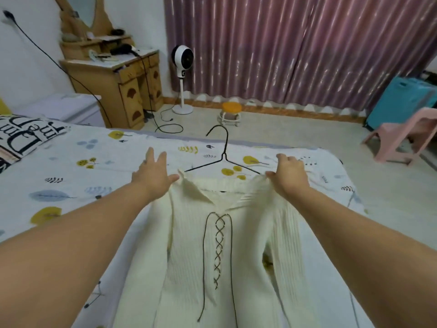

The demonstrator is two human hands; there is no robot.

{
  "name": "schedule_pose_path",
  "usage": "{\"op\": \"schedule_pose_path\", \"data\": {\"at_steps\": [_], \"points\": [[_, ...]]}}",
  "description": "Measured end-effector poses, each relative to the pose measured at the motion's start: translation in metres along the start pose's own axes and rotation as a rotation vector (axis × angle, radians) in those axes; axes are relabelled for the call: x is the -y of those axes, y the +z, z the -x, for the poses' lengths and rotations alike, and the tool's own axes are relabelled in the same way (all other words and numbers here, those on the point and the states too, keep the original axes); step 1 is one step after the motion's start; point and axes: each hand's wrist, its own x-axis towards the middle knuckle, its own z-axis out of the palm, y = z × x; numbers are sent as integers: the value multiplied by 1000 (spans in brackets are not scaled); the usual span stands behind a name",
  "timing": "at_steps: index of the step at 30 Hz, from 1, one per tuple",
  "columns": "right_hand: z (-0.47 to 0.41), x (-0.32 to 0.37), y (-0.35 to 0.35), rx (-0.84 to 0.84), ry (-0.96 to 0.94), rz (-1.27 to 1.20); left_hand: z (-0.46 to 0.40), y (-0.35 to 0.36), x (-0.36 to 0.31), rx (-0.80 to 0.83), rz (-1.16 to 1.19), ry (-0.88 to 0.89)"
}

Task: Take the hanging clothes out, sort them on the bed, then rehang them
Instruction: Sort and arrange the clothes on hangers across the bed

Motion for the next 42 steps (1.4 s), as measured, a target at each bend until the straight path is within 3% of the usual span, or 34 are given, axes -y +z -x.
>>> {"op": "schedule_pose_path", "data": {"at_steps": [8,14,22,28,42], "points": [[78,-39,98,362,-188,281,57,103,27,312,-292,104],[126,-44,95,422,-229,227,103,115,26,402,-311,148],[178,-21,38,373,-379,242,169,70,-4,410,-220,190],[218,5,-11,447,-431,220,227,16,-23,369,-180,158],[322,100,-41,619,-673,96,353,-57,54,322,-143,-107]]}}
